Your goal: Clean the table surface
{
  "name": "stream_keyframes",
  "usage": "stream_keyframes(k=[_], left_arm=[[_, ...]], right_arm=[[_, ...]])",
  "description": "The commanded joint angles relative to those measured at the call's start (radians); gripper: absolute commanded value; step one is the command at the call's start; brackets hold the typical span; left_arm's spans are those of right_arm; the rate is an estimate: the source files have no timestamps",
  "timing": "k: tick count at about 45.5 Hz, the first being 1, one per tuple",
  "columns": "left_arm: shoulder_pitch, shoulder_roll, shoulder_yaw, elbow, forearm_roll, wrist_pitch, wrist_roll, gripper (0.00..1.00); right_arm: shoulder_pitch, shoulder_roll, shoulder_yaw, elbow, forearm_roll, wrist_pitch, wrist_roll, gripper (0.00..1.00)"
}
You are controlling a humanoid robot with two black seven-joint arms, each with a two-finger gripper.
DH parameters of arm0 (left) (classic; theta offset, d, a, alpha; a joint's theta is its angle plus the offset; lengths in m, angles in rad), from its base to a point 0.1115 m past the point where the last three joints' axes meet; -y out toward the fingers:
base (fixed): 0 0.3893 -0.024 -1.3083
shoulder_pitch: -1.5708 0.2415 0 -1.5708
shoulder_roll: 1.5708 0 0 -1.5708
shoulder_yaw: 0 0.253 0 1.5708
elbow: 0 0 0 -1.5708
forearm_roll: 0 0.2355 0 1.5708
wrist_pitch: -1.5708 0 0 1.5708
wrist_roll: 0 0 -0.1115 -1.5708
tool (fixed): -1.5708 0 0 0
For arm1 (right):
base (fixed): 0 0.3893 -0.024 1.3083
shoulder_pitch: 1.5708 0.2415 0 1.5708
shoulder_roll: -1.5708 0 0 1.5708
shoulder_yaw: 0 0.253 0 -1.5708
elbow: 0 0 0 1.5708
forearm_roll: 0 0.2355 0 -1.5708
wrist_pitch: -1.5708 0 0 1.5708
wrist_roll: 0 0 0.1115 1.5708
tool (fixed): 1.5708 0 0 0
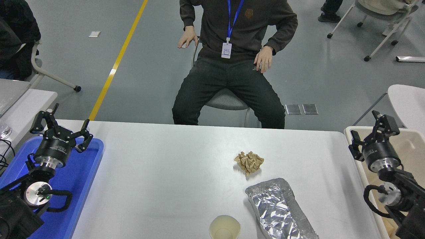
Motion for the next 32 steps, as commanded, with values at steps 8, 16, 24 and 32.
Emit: stream_keyframes(k=[8, 16, 24, 32], left_arm=[[0.000, 0.000, 0.005, 0.000, 0.000, 0.000, 0.000, 1.00], [0.000, 0.000, 0.003, 0.000, 0.000, 0.000, -0.002, 1.00], [0.000, 0.000, 0.003, 0.001, 0.000, 0.000, -0.002, 1.00], [0.000, 0.000, 0.003, 0.000, 0.000, 0.000, 0.000, 1.00]], right_arm=[[0.006, -0.001, 0.001, -0.026, 0.000, -0.004, 0.000, 0.99], [-0.001, 0.006, 0.001, -0.026, 0.002, -0.005, 0.000, 0.99], [0.001, 0.004, 0.003, -0.026, 0.009, -0.005, 0.000, 0.99], [0.004, 0.001, 0.001, -0.025, 0.009, -0.005, 0.000, 0.99]])
